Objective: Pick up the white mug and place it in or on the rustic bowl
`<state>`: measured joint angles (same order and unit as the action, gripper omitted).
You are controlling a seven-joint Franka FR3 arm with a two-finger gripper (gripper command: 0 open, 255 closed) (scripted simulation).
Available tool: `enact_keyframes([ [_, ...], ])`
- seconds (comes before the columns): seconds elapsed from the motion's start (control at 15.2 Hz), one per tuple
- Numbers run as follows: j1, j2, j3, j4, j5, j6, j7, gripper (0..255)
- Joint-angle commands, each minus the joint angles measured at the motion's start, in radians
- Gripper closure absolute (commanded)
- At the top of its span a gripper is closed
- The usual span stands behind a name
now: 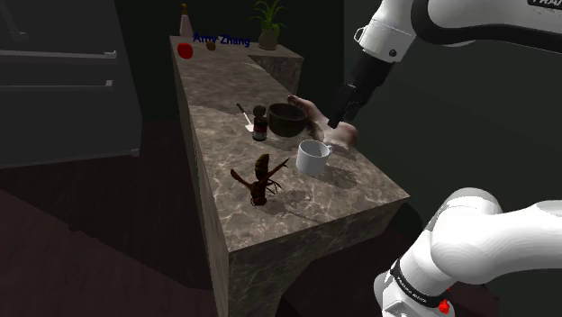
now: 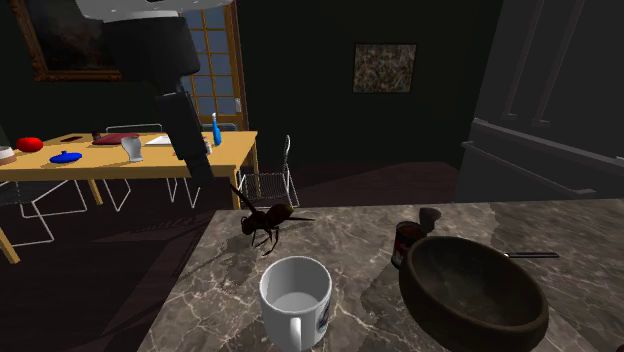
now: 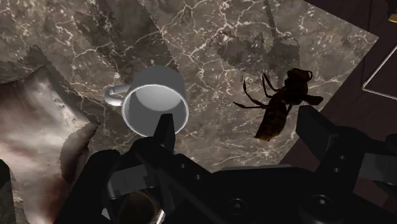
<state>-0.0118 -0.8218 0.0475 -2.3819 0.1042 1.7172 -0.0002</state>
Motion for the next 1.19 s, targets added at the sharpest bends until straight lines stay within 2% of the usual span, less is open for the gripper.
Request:
enact_keyframes([
  [0.0,0.0,0.0,0.0,0.0,0.0,0.0,0.0,0],
  [0.86,-0.067,0.448,0.05,0.015,-0.115,0.257,0.05,0],
  [1.12,-0.069,0.468,0.051,-0.015,-0.119,0.303,0.053,0],
])
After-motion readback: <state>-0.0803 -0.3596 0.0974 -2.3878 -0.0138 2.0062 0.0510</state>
